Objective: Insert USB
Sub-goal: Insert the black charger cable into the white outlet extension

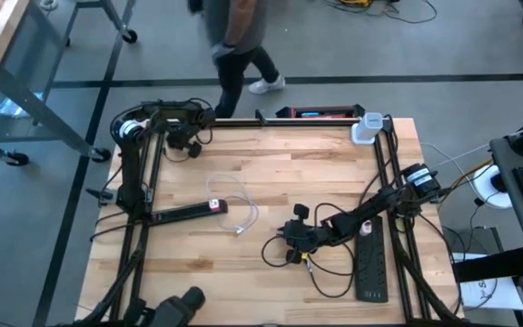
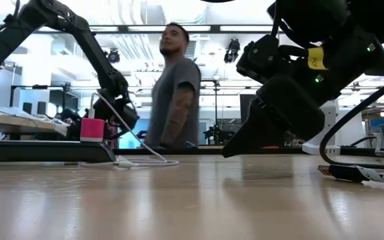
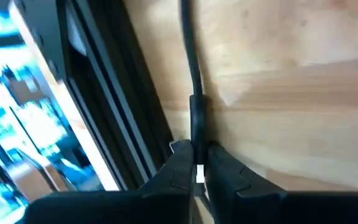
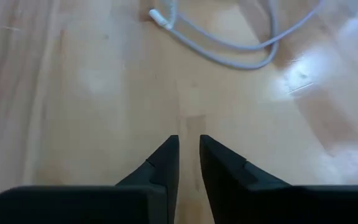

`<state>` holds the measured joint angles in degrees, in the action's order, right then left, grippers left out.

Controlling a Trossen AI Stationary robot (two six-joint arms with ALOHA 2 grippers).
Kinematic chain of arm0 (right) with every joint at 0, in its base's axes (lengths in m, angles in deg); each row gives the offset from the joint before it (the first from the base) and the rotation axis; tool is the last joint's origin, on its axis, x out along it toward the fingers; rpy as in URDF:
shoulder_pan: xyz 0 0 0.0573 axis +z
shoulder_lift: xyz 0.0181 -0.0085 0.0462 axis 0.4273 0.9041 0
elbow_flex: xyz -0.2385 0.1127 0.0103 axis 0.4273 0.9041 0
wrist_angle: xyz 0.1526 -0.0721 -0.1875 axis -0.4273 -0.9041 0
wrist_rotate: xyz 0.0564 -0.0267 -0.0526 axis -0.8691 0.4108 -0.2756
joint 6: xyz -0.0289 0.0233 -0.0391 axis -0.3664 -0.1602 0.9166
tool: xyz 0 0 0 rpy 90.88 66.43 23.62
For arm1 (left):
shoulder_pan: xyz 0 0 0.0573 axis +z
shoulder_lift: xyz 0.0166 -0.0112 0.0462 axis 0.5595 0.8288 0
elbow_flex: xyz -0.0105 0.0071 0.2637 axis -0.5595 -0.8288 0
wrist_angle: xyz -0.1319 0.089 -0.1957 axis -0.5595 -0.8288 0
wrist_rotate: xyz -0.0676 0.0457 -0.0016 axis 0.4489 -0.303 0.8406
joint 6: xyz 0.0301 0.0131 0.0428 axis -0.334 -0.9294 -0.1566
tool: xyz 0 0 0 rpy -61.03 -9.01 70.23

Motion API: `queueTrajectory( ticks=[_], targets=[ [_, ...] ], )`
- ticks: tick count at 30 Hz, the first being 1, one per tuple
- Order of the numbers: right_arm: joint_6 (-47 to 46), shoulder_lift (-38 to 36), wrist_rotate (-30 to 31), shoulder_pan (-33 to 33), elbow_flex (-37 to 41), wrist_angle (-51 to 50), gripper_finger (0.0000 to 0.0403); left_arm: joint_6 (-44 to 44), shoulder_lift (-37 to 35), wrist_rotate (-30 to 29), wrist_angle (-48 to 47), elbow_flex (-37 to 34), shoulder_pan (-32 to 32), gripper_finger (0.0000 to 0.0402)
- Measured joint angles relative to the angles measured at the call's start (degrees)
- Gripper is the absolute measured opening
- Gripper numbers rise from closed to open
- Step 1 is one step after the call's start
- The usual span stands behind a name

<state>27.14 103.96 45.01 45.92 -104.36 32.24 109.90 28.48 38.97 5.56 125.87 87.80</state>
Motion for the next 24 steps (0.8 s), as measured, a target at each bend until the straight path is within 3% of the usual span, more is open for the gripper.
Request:
queueTrajectory(
  ticks=[7,17,24],
  targets=[
    [1.3,-0.6,2.5,0.2,0.0,-0.2,0.0026,-5.5,-10.0,-3.3,7.5,-3.0,-10.5,0.0002],
    [7.7,-13.4,2.4,3.8,0.1,-0.6,0.0003,-14.1,-37.9,-3.7,45.8,-24.9,-40.7,0.0001],
    [12.3,-22.1,2.1,2.7,-1.6,-0.6,0.0044,-19.1,-45.2,-2.8,72.4,-35.5,-52.2,0.0000]
  ],
)
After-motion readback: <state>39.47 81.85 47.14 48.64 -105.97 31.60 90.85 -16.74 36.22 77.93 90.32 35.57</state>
